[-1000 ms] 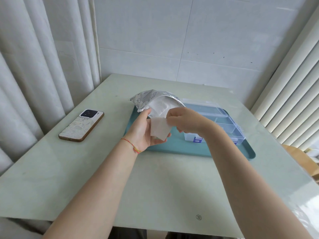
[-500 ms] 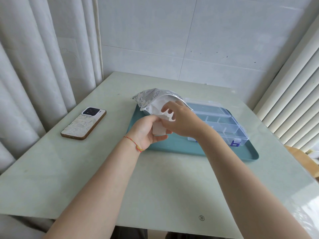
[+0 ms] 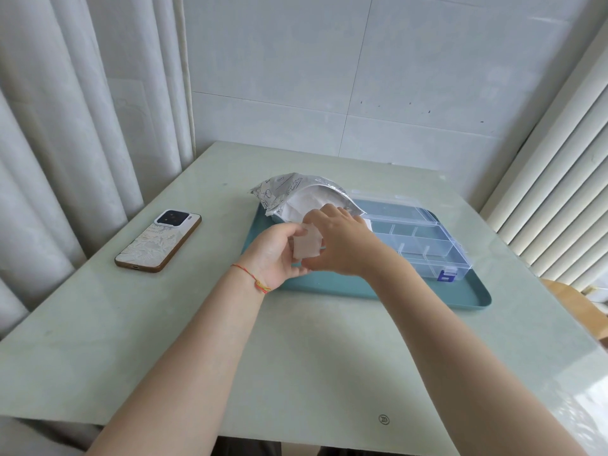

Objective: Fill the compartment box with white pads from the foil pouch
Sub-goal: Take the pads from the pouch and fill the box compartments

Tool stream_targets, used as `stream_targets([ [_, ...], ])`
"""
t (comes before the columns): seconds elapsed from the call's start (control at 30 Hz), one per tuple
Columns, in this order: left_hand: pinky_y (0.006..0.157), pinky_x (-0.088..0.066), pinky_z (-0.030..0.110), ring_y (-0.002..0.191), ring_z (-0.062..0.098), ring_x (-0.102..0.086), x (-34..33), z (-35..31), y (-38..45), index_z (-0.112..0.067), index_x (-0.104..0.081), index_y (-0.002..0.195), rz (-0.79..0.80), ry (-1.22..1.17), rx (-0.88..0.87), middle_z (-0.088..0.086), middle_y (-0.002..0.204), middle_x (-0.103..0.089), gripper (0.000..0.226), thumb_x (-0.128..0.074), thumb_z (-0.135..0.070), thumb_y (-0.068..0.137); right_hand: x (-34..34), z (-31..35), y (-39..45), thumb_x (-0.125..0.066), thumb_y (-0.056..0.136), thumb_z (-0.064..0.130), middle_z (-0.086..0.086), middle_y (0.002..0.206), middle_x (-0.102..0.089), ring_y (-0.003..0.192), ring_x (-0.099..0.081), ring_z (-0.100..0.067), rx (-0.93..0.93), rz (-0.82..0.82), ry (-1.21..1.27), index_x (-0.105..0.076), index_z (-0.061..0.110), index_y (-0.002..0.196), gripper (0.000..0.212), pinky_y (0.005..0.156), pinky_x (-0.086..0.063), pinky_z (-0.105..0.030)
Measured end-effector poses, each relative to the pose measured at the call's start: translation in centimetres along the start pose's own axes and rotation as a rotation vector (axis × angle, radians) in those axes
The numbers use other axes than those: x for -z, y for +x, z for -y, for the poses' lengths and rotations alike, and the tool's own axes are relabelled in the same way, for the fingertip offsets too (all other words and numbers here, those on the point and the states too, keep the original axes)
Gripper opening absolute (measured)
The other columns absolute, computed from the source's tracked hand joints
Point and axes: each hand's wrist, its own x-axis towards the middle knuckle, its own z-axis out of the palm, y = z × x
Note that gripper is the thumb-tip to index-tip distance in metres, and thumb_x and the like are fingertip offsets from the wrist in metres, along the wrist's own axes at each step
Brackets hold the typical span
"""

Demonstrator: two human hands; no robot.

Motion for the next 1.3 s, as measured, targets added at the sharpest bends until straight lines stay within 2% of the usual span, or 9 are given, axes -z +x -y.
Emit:
stream_targets([
  [0.17,0.079,-0.050,0.038,0.075,0.024,-0.070,0.4,-0.1,0.2,-0.006,-0.062,0.111,0.021,-0.121,-0.004,0.011,0.083,-0.072,0.029,-0.041,-0.022,0.098,0.1,-0.5,-0.1,-0.076,0.071,0.056,0.002,0.114,-0.051,0.108,-0.049,-0.019,-0.023,-0.036,0.166,-0.051,0.025,0.127,0.068,0.091,-0.036,-0.032],
  [0.3,0.073,-0.058,0.036,0.085,0.028,-0.072,0.6,-0.4,-0.1,0.000,-0.064,0.108,0.120,-0.313,0.015,0.016,0.099,-0.072,0.042,-0.039,-0.033,0.100,0.7,-0.5,-0.4,-0.081,0.072,0.045,0.005,0.112,-0.057,0.091,-0.060,-0.011,-0.040,-0.061,0.433,-0.054,0.024,0.124,0.062,0.085,-0.049,-0.028],
  [0.53,0.074,-0.059,0.033,0.092,0.024,-0.071,0.2,-0.5,-0.4,-0.005,-0.065,0.112,0.218,-0.398,-0.027,0.015,0.109,-0.070,0.034,-0.051,-0.032,0.096,0.9,-0.5,-0.5,-0.082,0.074,0.041,0.018,0.089,-0.056,0.072,-0.056,0.004,-0.066,-0.108,0.638,-0.056,0.022,0.126,0.061,0.072,-0.043,-0.010],
  [0.7,0.073,-0.059,0.029,0.095,0.023,-0.068,0.3,-0.1,0.1,-0.006,-0.063,0.115,0.208,-0.427,-0.047,0.013,0.117,-0.063,0.031,-0.060,-0.027,0.091,0.6,-0.4,-0.4,-0.086,0.069,0.041,0.011,0.108,-0.057,0.086,-0.057,-0.003,-0.072,-0.106,0.668,-0.051,0.022,0.131,0.074,0.082,-0.046,-0.018],
  [0.83,0.071,-0.059,0.026,0.091,0.022,-0.069,0.4,0.0,0.4,-0.007,-0.062,0.117,0.173,-0.444,-0.060,0.010,0.112,-0.062,0.029,-0.059,-0.025,0.094,0.2,-0.3,-0.4,-0.090,0.066,0.028,0.009,0.110,-0.056,0.104,-0.057,-0.012,-0.049,-0.150,0.735,-0.046,0.016,0.111,0.064,0.077,-0.049,-0.018],
  [0.93,0.070,-0.059,0.026,0.088,0.021,-0.071,0.3,0.1,0.4,-0.006,-0.062,0.119,0.159,-0.410,-0.064,0.011,0.104,-0.066,0.031,-0.055,-0.027,0.097,0.4,-0.3,-0.2,-0.088,0.068,0.025,0.011,0.105,-0.055,0.097,-0.059,-0.024,-0.041,-0.145,0.714,-0.048,0.014,0.104,0.055,0.080,-0.054,-0.034],
  [1.03,0.067,-0.059,0.027,0.077,0.020,-0.072,0.2,0.1,0.3,-0.006,-0.062,0.108,0.153,-0.394,-0.050,0.009,0.085,-0.069,0.028,-0.052,-0.030,0.098,0.5,-0.2,-0.1,-0.087,0.068,0.026,0.007,0.099,-0.058,0.092,-0.060,-0.028,-0.032,-0.143,0.658,-0.050,0.013,0.099,0.049,0.081,-0.052,-0.045],
  [1.17,0.065,-0.058,0.027,0.073,0.019,-0.070,0.0,0.0,0.0,-0.005,-0.066,0.100,0.140,-0.382,0.024,0.009,0.085,-0.070,0.042,-0.051,-0.044,0.097,0.5,0.2,-0.2,-0.087,0.066,0.030,0.001,0.104,-0.058,0.094,-0.058,-0.024,-0.006,-0.097,0.601,-0.049,0.016,0.099,0.052,0.080,-0.052,-0.044],
  [1.3,0.063,-0.054,0.026,0.078,0.014,-0.062,0.4,0.2,0.4,-0.018,-0.061,0.101,0.067,-0.364,0.105,-0.002,0.087,-0.063,0.044,-0.055,-0.059,0.090,0.5,0.9,-0.5,-0.089,0.065,0.025,0.001,0.111,-0.055,0.088,-0.057,-0.024,0.049,-0.011,0.565,-0.044,0.017,0.107,0.062,0.077,-0.051,-0.038],
])
